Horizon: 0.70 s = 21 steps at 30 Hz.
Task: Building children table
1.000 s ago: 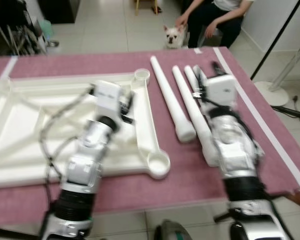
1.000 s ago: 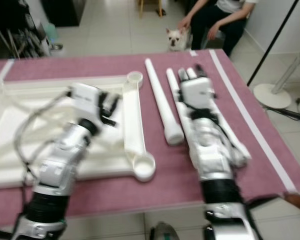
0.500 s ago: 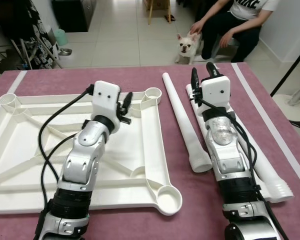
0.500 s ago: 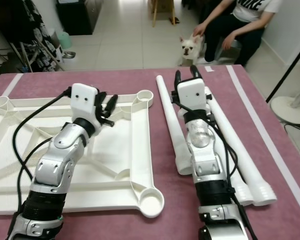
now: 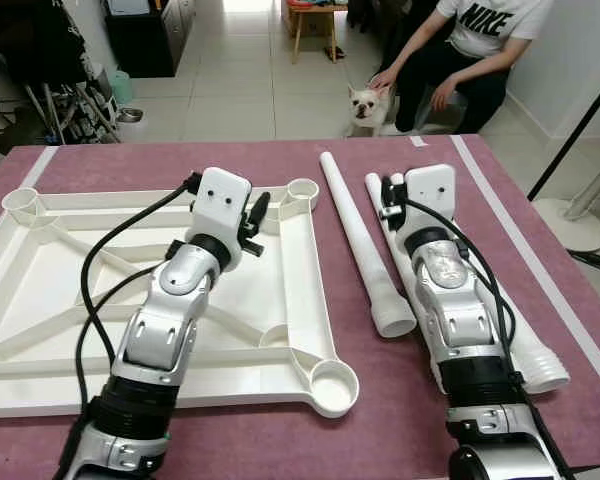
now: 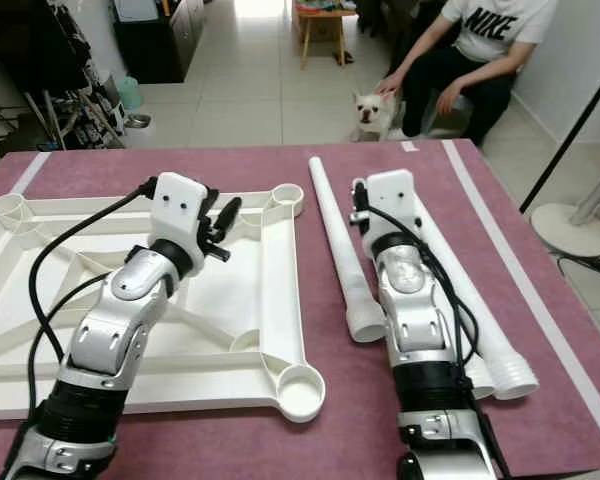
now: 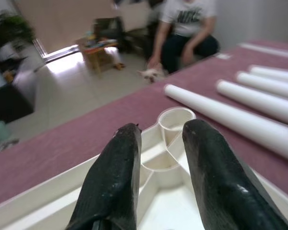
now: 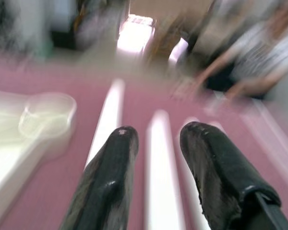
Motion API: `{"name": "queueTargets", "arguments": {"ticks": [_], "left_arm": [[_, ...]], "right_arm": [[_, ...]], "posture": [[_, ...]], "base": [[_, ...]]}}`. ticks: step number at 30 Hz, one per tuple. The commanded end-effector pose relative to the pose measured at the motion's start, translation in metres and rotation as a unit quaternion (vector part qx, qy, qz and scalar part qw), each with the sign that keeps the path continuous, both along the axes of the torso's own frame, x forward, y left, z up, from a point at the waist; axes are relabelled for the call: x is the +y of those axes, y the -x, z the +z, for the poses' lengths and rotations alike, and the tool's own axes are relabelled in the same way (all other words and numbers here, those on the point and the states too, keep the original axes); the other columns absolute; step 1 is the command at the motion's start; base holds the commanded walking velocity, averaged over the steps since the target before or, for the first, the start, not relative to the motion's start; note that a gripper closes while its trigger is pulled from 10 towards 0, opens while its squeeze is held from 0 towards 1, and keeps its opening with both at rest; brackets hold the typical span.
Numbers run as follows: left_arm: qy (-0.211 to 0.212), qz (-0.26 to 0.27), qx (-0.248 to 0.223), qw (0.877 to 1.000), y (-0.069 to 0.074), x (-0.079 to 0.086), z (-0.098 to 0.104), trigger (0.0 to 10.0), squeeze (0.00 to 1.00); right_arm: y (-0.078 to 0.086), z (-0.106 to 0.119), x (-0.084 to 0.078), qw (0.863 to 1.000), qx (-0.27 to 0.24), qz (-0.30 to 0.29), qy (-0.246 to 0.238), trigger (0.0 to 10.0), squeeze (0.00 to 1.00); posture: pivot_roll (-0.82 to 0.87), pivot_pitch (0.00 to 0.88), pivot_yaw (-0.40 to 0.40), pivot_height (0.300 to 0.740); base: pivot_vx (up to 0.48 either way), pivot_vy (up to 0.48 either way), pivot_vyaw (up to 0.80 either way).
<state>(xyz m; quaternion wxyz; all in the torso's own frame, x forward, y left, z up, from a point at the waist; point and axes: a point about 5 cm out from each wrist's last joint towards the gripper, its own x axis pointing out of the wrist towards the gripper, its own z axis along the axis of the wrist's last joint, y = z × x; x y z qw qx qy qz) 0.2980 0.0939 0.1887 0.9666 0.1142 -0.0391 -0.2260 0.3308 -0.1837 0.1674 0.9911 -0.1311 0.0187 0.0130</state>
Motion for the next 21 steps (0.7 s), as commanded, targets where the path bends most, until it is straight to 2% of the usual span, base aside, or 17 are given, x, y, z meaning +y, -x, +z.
{"name": "queueTargets", "arguments": {"ticks": [1,2,3,5,6,7,8,10,13,14,15,16,18,21], "left_arm": [[-0.010,-0.014,-0.004,1.000,0.001,-0.002,0.001,10.0,0.00],[-0.030,-0.053,-0.005,0.998,0.006,-0.001,0.003,10.0,0.00],[-0.030,-0.053,-0.005,0.998,0.006,-0.001,0.003,10.0,0.00],[-0.035,-0.153,0.003,0.988,0.023,0.002,0.016,10.0,0.00],[-0.035,-0.153,0.003,0.988,0.023,0.002,0.016,10.0,0.00],[-0.030,-0.184,0.000,0.982,0.030,0.000,0.024,10.0,0.00],[-0.030,-0.184,0.000,0.982,0.030,0.000,0.024,10.0,0.00],[-0.024,-0.202,-0.007,0.979,0.035,-0.003,0.032,10.0,0.00],[-0.022,-0.197,-0.011,0.980,0.035,-0.005,0.033,10.0,0.00],[-0.020,-0.190,-0.013,0.981,0.036,-0.006,0.032,10.0,0.00],[-0.020,-0.190,-0.013,0.981,0.036,-0.006,0.032,10.0,0.00],[-0.019,-0.180,-0.013,0.983,0.037,-0.007,0.030,10.0,0.00],[-0.019,-0.166,-0.009,0.986,0.039,-0.008,0.024,10.0,0.00],[-0.018,-0.164,-0.007,0.986,0.041,-0.009,0.023,10.0,0.00]], "right_arm": [[-0.001,-0.003,0.001,1.000,0.023,0.006,-0.013,10.0,0.00],[-0.002,-0.009,-0.008,0.997,0.068,0.012,-0.023,10.0,0.00],[-0.002,-0.009,-0.008,0.997,0.068,0.012,-0.023,10.0,0.00],[-0.016,-0.007,-0.012,0.991,0.115,0.065,-0.037,10.0,0.00],[-0.016,-0.007,-0.012,0.991,0.115,0.065,-0.037,10.0,0.00],[-0.026,-0.006,-0.010,0.987,0.133,0.084,-0.037,10.0,0.00],[-0.026,-0.006,-0.010,0.987,0.133,0.084,-0.037,10.0,0.00],[-0.037,-0.006,-0.005,0.982,0.156,0.103,-0.027,10.0,0.00],[-0.040,-0.006,0.000,0.980,0.156,0.119,-0.021,10.0,0.00],[-0.043,-0.005,0.004,0.979,0.152,0.132,-0.010,10.0,0.23],[-0.043,-0.005,0.004,0.979,0.152,0.132,-0.010,10.0,0.23],[-0.044,0.001,0.010,0.978,0.145,0.150,-0.009,10.0,1.00],[-0.046,0.012,0.020,0.976,0.133,0.168,-0.028,10.0,1.00],[-0.047,0.013,0.024,0.975,0.139,0.170,-0.044,10.0,1.00]], "posture": [[0.00,0.000,0.069,0.740],[-0.02,0.000,0.073,0.740],[-0.02,0.000,0.073,0.740],[-0.03,0.000,0.079,0.740],[-0.03,0.000,0.079,0.740],[-0.02,0.000,0.071,0.740],[-0.02,0.000,0.071,0.740],[0.00,0.000,0.058,0.740],[0.01,0.000,0.048,0.740],[0.02,0.000,0.034,0.740],[0.02,0.000,0.034,0.740],[0.03,0.000,0.025,0.740],[0.03,0.000,0.022,0.740],[0.04,0.000,0.015,0.740]], "base": [[0.000,0.000,0.00],[0.000,0.000,0.00],[0.000,0.000,0.00],[0.000,0.000,0.00],[0.000,0.000,0.00],[0.000,0.000,0.00],[0.000,0.000,0.00],[0.000,0.000,0.00],[0.000,0.000,0.00],[0.000,0.000,0.00],[0.000,0.000,0.00],[0.000,0.000,0.00],[0.000,0.000,0.00],[0.000,0.000,0.00]]}}
